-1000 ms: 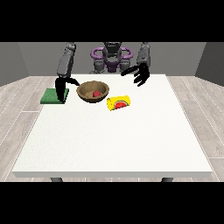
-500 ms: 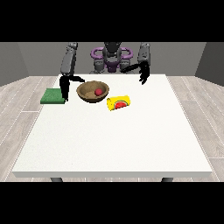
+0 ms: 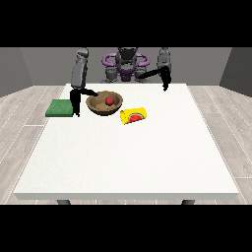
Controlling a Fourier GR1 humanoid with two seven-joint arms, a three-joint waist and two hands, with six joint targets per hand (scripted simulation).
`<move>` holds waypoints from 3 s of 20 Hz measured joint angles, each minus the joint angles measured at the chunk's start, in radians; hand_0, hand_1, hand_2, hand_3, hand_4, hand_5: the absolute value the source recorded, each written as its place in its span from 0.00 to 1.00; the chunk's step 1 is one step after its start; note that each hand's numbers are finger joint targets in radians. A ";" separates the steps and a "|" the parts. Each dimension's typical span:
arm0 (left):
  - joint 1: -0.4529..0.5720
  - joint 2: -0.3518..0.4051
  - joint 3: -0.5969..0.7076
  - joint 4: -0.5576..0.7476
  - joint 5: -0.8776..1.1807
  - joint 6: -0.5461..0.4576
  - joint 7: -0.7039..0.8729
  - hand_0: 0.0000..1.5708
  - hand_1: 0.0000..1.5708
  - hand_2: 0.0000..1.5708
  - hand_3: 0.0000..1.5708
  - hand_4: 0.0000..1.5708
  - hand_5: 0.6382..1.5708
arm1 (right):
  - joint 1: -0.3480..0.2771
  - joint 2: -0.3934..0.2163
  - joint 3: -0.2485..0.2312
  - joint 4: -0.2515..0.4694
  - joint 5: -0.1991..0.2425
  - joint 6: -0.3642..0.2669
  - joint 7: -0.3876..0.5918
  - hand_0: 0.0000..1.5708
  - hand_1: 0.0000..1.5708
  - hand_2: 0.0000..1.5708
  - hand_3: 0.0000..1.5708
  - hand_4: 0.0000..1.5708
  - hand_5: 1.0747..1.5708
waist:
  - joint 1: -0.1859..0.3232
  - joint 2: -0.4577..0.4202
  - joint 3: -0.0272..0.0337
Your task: Pick the cup and pour the ball into the bowl, then pick the bowl and place it on the pad
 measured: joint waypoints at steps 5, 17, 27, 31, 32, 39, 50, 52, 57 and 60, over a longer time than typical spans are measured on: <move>-0.016 0.001 -0.005 -0.014 0.007 -0.021 0.033 0.00 0.00 0.00 0.00 0.00 0.99 | -0.018 0.033 -0.014 0.008 -0.019 -0.034 0.012 0.00 0.00 0.00 0.00 0.15 0.92 | 0.023 0.005 0.0134; 0.038 0.055 0.046 0.002 0.055 -0.075 0.003 0.00 0.00 0.00 0.00 0.00 1.00 | -0.107 0.106 0.007 0.058 -0.029 -0.158 0.143 1.00 1.00 1.00 0.52 0.42 1.00 | 0.017 -0.047 0.0320; 0.052 0.085 0.079 0.024 0.086 -0.106 -0.014 0.00 0.00 0.00 0.00 0.00 1.00 | -0.114 0.056 0.072 0.081 0.077 -0.334 0.274 1.00 1.00 1.00 1.00 0.65 0.97 | 0.019 -0.084 0.0243; 0.073 0.115 0.131 0.076 0.113 -0.108 -0.039 0.00 0.00 0.00 0.00 0.00 1.00 | -0.134 0.070 0.114 0.073 0.109 -0.373 0.382 1.00 1.00 1.00 1.00 0.66 0.97 | -0.028 -0.120 0.0338; 0.082 0.112 0.129 0.075 0.112 -0.104 -0.037 0.00 0.00 0.00 0.00 0.00 1.00 | -0.136 0.067 0.118 0.073 0.111 -0.372 0.405 1.00 1.00 1.00 1.00 0.66 0.98 | -0.033 -0.132 0.0350; 0.129 0.145 0.168 0.126 0.125 -0.100 -0.067 0.00 0.00 0.00 0.00 0.00 1.00 | -0.191 -0.005 0.105 0.025 0.074 -0.312 0.592 1.00 1.00 1.00 1.00 0.67 0.98 | -0.090 -0.189 0.0387; 0.151 0.117 0.158 0.129 0.105 -0.034 -0.140 0.00 0.00 0.00 0.00 0.00 0.99 | -0.139 -0.178 0.013 0.009 -0.015 -0.128 0.584 1.00 1.00 1.00 1.00 0.69 0.98 | -0.127 -0.116 0.0398; 0.150 0.110 0.148 0.112 0.098 -0.023 -0.164 0.00 0.00 0.00 0.00 0.00 0.99 | -0.129 -0.224 -0.019 0.030 -0.039 -0.081 0.562 1.00 1.00 1.00 1.00 0.68 0.98 | -0.114 -0.077 0.0399; 0.093 0.074 0.106 0.052 0.061 0.029 -0.167 0.00 0.00 0.00 0.00 0.00 0.99 | -0.158 -0.314 -0.085 0.088 -0.081 -0.009 0.500 1.00 1.00 1.00 0.92 0.66 0.98 | -0.086 0.044 0.0406; 0.080 0.069 0.089 -0.011 0.047 0.046 -0.161 0.00 0.00 0.00 0.00 0.00 0.99 | -0.154 -0.380 -0.115 0.126 -0.088 0.044 0.437 1.00 1.00 1.00 0.50 0.65 0.99 | -0.072 0.117 0.0413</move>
